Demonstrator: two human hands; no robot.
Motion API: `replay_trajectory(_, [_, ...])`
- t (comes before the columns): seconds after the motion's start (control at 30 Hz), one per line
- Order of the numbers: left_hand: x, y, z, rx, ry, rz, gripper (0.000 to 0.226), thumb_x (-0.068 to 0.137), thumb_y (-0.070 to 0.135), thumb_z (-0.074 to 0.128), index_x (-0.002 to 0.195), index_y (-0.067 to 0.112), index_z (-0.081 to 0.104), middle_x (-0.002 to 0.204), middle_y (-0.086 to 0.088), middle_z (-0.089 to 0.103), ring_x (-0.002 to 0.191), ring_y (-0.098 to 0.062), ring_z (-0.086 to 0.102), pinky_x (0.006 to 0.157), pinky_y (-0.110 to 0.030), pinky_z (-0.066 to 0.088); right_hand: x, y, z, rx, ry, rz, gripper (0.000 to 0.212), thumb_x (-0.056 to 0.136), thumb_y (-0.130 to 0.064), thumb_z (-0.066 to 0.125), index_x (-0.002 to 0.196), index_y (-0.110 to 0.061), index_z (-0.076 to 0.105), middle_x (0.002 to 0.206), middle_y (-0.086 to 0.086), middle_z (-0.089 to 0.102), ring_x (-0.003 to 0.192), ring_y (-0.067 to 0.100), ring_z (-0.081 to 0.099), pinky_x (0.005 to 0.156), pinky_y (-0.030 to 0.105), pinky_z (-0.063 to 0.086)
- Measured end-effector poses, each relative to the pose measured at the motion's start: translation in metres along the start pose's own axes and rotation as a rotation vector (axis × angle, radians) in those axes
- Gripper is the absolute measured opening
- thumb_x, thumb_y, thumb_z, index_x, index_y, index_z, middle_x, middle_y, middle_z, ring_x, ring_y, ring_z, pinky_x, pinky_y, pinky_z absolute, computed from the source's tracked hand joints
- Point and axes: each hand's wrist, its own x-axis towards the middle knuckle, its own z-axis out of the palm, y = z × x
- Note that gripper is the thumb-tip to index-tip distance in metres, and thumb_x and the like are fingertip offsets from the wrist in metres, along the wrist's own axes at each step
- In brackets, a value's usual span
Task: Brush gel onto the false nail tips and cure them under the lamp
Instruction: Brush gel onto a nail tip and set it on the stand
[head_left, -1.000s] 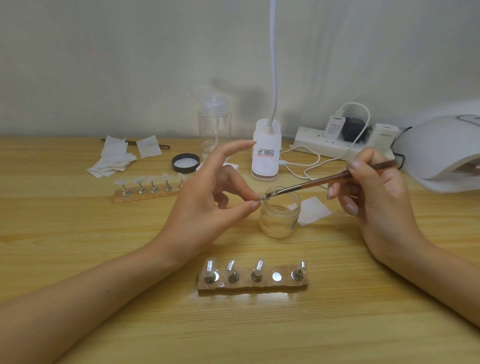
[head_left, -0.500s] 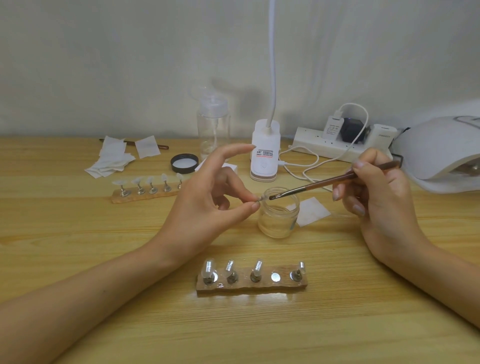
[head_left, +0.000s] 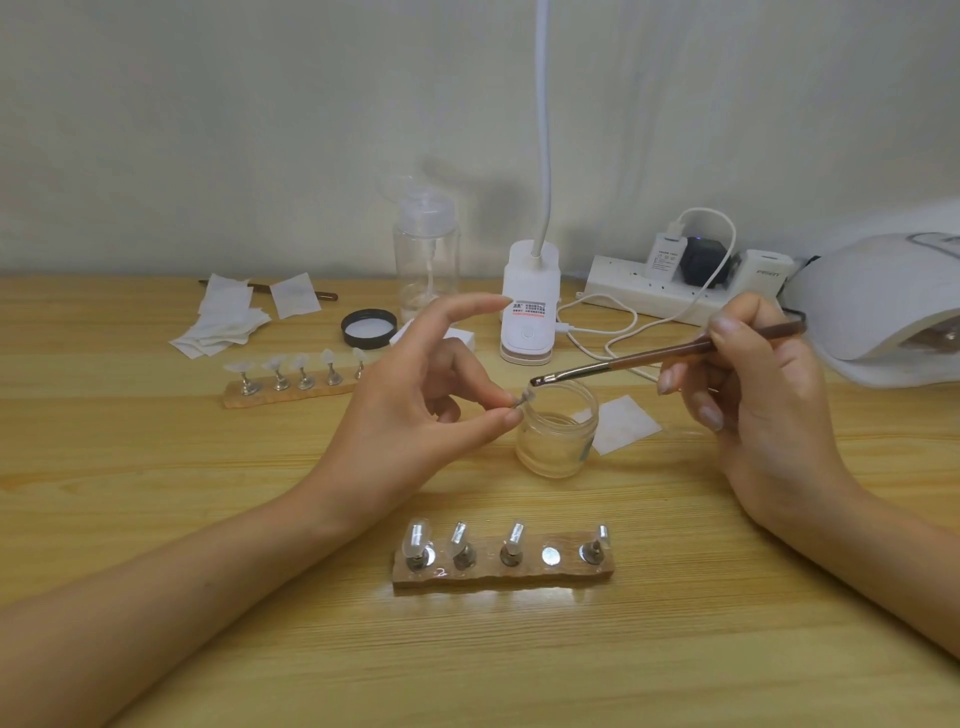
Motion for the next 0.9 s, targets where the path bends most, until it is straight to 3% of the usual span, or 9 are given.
replay_trajectory(0.3, [-0.0001, 0.0008, 0.0001, -0.013, 0.005, -0.023, 0.068, 0.079, 0.007, 0.083, 0.136, 0.031, 0.053, 0.076, 0.001, 0.070, 0.074, -0.008, 0.069, 0.054, -0.028, 0.044, -0.0010, -0.0002, 0.0007, -0.050, 0.012, 0.024, 0.021, 0.094, -0.023, 0.049, 0.073, -0.023, 0.049, 0.059, 0.008, 0.064, 0.039, 0.012, 0.034, 0.043, 0.018, 0.032])
replay_trajectory(0.4, [-0.0002, 0.0012, 0.0001, -0.019, 0.003, -0.028, 0.068, 0.079, 0.009, 0.083, 0.136, 0.031, 0.053, 0.076, 0.001, 0.070, 0.072, -0.007, 0.068, 0.055, -0.025, 0.045, -0.0008, -0.0011, -0.0002, -0.028, 0.041, 0.013, 0.025, 0.094, -0.021, 0.048, 0.070, -0.027, 0.049, 0.059, 0.007, 0.065, 0.039, 0.012, 0.034, 0.042, 0.018, 0.030])
replay_trajectory(0.63, [-0.0011, 0.0049, 0.0009, -0.033, -0.002, -0.039, 0.068, 0.075, 0.022, 0.082, 0.135, 0.032, 0.053, 0.075, 0.003, 0.069, 0.081, -0.019, 0.073, 0.056, -0.026, 0.047, -0.0024, -0.0016, 0.0027, -0.030, -0.023, -0.025, 0.026, 0.097, -0.021, 0.047, 0.072, -0.028, 0.049, 0.062, 0.006, 0.067, 0.039, 0.010, 0.034, 0.044, 0.019, 0.033])
replay_trajectory(0.9, [-0.0012, 0.0078, 0.0014, -0.020, 0.006, -0.052, 0.069, 0.073, 0.022, 0.081, 0.136, 0.030, 0.054, 0.075, 0.002, 0.070, 0.081, -0.020, 0.073, 0.059, -0.042, 0.048, -0.0010, 0.0014, -0.0006, -0.048, -0.034, -0.031, 0.021, 0.097, -0.023, 0.048, 0.076, -0.023, 0.047, 0.062, 0.005, 0.066, 0.040, 0.010, 0.034, 0.043, 0.019, 0.031])
